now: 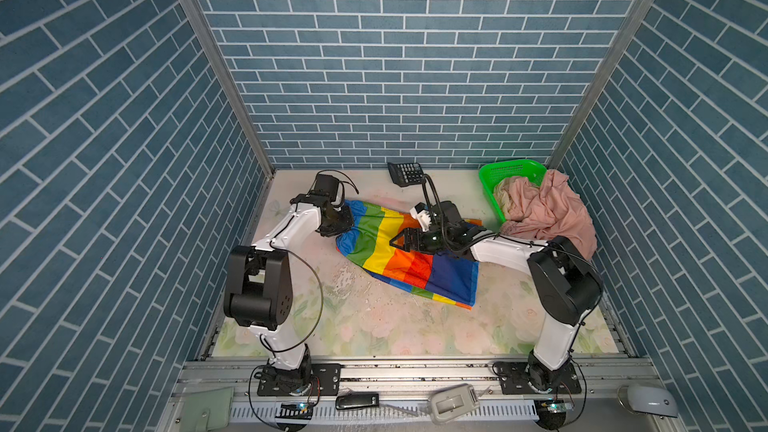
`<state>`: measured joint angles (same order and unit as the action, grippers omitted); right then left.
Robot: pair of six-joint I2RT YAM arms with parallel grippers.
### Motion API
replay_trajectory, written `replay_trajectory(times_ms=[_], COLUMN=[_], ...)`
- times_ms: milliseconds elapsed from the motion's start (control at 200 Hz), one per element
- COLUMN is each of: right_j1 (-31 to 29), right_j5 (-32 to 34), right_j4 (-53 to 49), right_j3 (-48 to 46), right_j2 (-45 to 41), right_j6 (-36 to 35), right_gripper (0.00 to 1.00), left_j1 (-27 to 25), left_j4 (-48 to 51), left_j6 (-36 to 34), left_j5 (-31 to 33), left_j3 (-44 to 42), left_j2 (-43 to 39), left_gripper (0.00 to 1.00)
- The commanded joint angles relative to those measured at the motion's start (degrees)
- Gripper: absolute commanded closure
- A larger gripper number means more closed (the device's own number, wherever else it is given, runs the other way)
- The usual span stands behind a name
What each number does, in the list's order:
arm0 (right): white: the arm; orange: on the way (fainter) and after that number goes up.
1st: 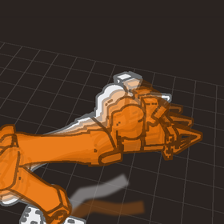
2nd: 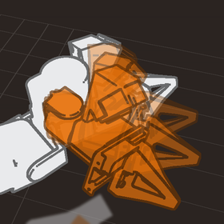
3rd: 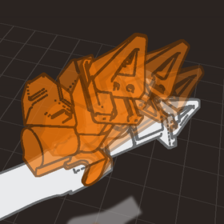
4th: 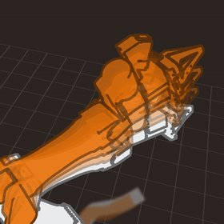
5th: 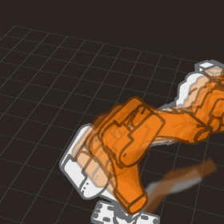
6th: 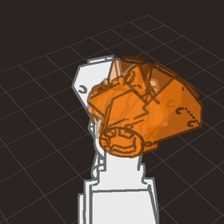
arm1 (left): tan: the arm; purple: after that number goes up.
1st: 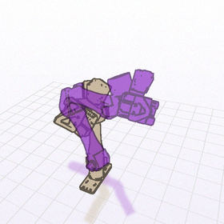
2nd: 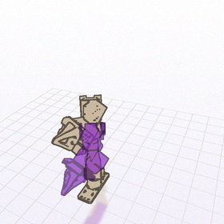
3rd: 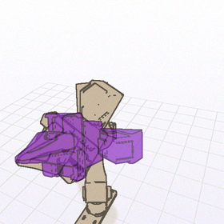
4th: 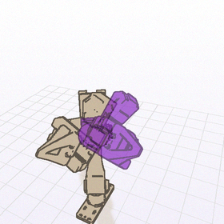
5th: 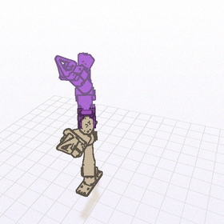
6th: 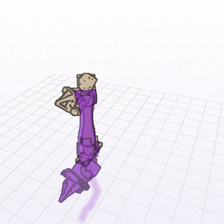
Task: Fold and stack the shorts
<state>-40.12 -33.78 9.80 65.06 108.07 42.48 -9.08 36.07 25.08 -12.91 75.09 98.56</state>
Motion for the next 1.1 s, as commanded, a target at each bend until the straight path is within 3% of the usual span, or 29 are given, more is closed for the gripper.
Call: replay_trajectory(times_ms=[0, 395, 500, 610, 775, 890, 1095], right_j1=[-0.6, 7.1, 8.0, 7.8, 5.8, 2.1, -5.8], right_j5=[-2.6, 0.9, 1.1, 1.6, 3.4, 4.1, 5.0], right_j4=[7.1, -11.0, -17.6, -22.2, -21.5, -15.0, -0.5], right_j3=[5.1, 34.5, 42.3, 45.6, 34.7, 20.1, 1.9], right_j2=[6.5, 30.0, 31.6, 27.7, 13.0, 3.0, -2.8], right_j6=[6.2, -3.8, -7.0, -9.2, -9.6, -6.7, 2.6], right_gripper=[0.01, 0.01, 0.01, 0.01, 0.01, 0.01, 0.01], left_j1=[0.5, 2.8, 4.7, 5.8, 6.1, 6.2, 6.2], left_j4=[1.1, 0.6, -0.2, -0.4, -1.8, -3.4, -5.4], left_j6=[-0.9, -2.8, -2.8, -2.7, -1.2, 0.0, 1.2], left_j5=[1.5, 0.2, -1.1, -1.2, -3.0, -3.8, -4.7], left_j3=[0.4, -4.6, -6.4, -7.1, -7.5, -7.9, -8.2], left_j2=[-2.2, -5.1, -6.7, -7.2, -6.4, -5.8, -5.7], left_gripper=[1.0, 1.0, 1.0, 1.0, 1.0, 1.0, 1.0])
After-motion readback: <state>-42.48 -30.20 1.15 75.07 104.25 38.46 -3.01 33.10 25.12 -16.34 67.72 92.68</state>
